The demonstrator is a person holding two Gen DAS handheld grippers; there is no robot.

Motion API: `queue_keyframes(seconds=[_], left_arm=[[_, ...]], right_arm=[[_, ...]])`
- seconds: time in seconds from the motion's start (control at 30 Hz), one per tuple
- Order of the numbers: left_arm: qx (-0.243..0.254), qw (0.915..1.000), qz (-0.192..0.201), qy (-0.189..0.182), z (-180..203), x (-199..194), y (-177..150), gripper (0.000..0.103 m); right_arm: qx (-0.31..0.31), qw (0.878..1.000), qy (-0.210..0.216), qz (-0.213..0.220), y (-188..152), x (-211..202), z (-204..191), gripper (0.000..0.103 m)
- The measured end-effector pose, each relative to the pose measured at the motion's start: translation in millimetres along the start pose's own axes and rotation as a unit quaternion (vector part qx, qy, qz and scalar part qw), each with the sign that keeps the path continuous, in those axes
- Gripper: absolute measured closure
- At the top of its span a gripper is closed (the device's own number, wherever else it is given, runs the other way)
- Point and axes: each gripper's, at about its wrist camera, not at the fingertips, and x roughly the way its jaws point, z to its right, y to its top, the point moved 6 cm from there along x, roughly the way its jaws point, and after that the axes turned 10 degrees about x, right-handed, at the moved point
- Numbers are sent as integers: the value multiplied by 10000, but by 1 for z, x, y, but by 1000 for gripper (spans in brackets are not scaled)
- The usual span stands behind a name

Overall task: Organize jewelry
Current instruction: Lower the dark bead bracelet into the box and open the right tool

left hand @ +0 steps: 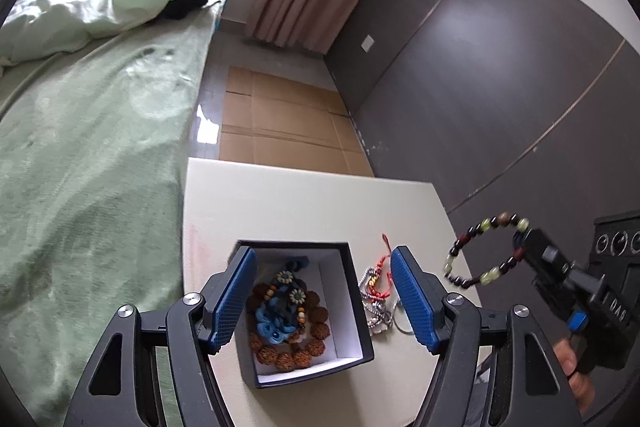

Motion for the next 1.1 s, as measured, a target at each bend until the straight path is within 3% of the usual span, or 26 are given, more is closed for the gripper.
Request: queue_keyframes(seconds=[0.37, 0.57, 0.6, 0.67, 0.9, 1.1], left_arm=[[-334, 9991, 223, 106, -25, -18, 4, 27], [-407, 9988, 245, 83, -31, -21, 3, 27], [-402, 9988, 245, 93, -31, -21, 2, 27], [-400, 9989, 218, 100, -32, -20, 1, 27], [-331, 9993, 178, 75, -27, -20, -1, 27], [-119, 9999, 95, -30, -10, -12, -2, 27]], right_arm=[[-207, 9980, 9, -599, -28, 49, -14, 93], [-256, 9947, -388, -918, -46, 77, -6, 92], [-214, 9935, -322, -1074, -49, 83, -5, 89], [-88, 9914, -278, -1272, -54, 89, -2, 61], [72, 9951, -473, -865, -41, 56, 16, 57], [270, 9940, -913, -547, -29, 27, 42, 56]])
